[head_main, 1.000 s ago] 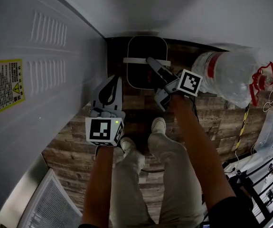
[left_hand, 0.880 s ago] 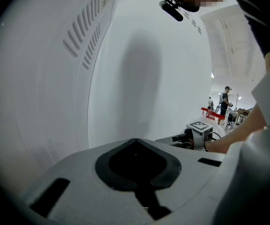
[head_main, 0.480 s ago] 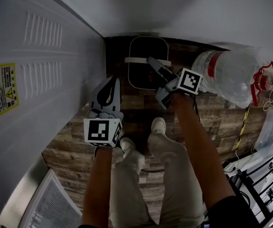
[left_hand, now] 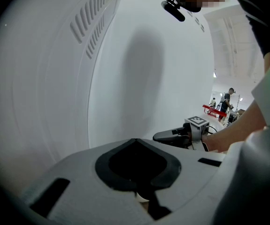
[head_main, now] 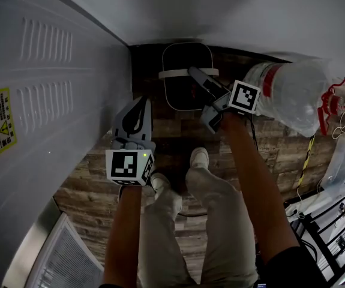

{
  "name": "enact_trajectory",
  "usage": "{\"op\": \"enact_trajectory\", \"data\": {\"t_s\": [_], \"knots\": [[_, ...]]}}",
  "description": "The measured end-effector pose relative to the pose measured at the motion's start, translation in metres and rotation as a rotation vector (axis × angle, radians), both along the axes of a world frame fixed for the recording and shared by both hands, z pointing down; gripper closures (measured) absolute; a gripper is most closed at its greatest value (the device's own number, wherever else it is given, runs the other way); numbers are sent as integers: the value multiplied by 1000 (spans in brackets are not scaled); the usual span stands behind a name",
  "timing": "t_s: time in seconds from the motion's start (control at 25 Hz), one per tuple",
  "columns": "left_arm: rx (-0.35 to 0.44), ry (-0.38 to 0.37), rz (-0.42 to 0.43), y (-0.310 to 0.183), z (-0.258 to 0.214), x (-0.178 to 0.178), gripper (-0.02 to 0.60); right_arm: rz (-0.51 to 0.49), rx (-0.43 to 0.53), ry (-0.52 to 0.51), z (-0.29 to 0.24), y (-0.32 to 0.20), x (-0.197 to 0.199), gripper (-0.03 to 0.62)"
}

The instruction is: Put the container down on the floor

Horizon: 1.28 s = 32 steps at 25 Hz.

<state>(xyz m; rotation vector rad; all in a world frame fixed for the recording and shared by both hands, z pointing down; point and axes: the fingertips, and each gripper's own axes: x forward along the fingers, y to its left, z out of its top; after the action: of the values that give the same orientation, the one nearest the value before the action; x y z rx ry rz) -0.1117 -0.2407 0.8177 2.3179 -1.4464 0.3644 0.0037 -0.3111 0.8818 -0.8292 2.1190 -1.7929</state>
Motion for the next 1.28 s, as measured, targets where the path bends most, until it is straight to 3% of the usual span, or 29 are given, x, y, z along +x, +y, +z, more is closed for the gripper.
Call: {"op": "enact_trajectory", "data": {"t_s": [0.84,1.04,1.16,1.28], "knots": [[-22,6,4,1,10,9,563,202,-39,-33,11,-22,43,503],[-16,8,8,1,7,13,563,210,-39,-19,11,-23,45,502],[-14,11,8,0,6,15,563,190,-39,3,13,-21,42,448],[-13,11,9,1,5,18,563,184,-43,-13,12,-19,38,445]]}}
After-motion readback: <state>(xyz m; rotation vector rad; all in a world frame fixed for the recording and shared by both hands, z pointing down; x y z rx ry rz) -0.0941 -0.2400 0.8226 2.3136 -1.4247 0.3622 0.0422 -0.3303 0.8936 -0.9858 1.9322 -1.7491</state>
